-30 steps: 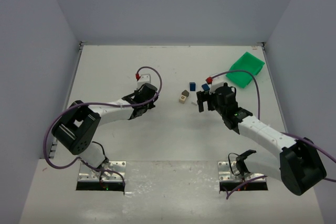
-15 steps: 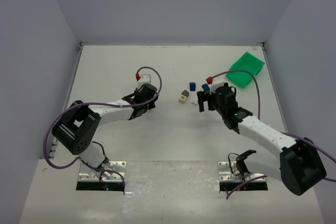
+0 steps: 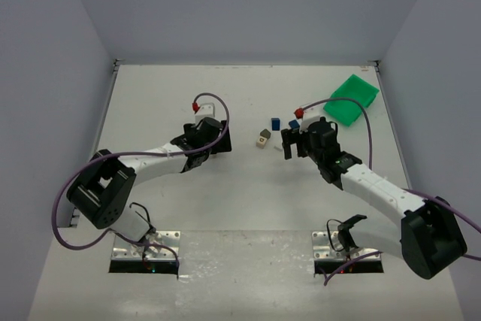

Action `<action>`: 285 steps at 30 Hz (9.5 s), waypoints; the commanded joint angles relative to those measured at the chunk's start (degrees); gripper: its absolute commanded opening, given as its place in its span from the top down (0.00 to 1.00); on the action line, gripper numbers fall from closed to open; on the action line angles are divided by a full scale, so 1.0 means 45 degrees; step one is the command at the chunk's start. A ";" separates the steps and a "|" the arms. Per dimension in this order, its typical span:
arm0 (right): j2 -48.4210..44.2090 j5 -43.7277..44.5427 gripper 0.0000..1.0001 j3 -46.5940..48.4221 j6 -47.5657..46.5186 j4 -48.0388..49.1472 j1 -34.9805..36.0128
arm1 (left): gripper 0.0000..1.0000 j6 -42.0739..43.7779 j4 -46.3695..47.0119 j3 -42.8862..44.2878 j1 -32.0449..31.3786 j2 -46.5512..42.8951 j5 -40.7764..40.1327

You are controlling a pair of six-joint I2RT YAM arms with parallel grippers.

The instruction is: Build the wood block tower

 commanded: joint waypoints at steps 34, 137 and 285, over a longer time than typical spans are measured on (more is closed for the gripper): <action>0.8460 0.4286 0.01 0.6057 0.7239 -0.3233 0.0803 | 0.00 0.0755 0.1346 0.2193 0.2080 -0.2203 0.1636; -0.0196 -0.1686 0.01 -0.0589 -0.1054 0.3155 0.1030 | 1.00 -0.1092 -0.5048 0.5117 -0.1174 0.1699 0.0493; 0.0652 0.0657 0.01 0.0893 -0.0584 0.0811 0.0359 | 0.00 0.0246 -0.3461 0.5541 0.0075 -0.1489 -0.1459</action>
